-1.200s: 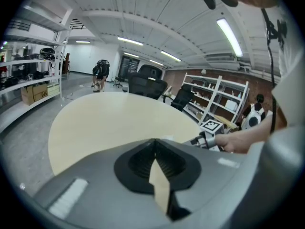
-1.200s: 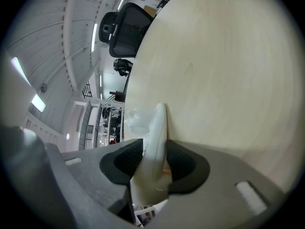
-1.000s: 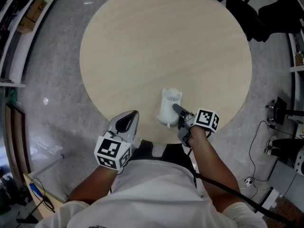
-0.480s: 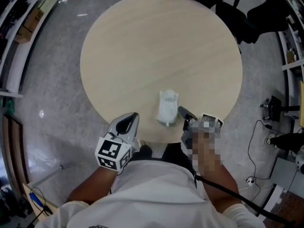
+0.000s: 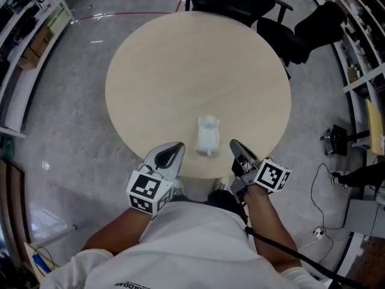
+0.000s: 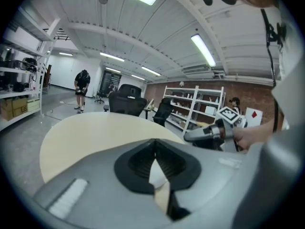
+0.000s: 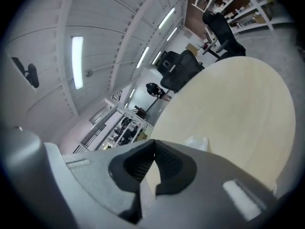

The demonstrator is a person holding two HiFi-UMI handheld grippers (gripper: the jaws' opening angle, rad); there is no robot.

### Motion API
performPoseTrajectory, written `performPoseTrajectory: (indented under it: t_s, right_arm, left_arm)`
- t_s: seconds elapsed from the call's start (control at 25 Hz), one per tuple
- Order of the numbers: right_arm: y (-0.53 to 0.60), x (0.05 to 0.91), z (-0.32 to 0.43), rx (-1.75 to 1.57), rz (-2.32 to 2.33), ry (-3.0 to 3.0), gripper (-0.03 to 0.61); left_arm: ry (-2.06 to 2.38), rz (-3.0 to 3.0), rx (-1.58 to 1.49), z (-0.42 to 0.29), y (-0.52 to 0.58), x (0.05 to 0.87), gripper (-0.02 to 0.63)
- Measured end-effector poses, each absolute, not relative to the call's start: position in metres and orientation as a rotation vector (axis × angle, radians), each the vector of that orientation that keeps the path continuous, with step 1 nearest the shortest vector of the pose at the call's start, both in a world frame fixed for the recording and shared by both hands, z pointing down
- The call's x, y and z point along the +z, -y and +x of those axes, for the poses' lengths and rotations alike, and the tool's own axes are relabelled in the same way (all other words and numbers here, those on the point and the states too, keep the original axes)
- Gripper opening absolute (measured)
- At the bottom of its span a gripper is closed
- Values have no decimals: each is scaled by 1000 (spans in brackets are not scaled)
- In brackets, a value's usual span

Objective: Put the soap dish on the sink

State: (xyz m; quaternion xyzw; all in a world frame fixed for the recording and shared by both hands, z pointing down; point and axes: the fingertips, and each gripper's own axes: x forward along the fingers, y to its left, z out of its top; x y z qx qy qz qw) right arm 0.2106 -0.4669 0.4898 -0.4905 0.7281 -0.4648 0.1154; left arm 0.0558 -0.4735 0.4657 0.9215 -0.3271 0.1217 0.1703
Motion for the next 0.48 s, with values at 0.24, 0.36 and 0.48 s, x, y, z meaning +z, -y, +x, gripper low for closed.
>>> performPoseTrajectory:
  t_s: [0.24, 0.36, 0.48]
  right_arm:
    - [449, 430, 218, -1125, -1348, -2291, 2]
    - [441, 424, 224, -1105, -1322, -2327, 2]
    - [428, 420, 232, -1099, -1288, -2374, 2]
  left_arm:
    - [1002, 2644, 316, 65, 461, 449, 8]
    - [1047, 2634, 310, 73, 452, 442, 8]
    - [1104, 2618, 293, 83, 444, 433, 8]
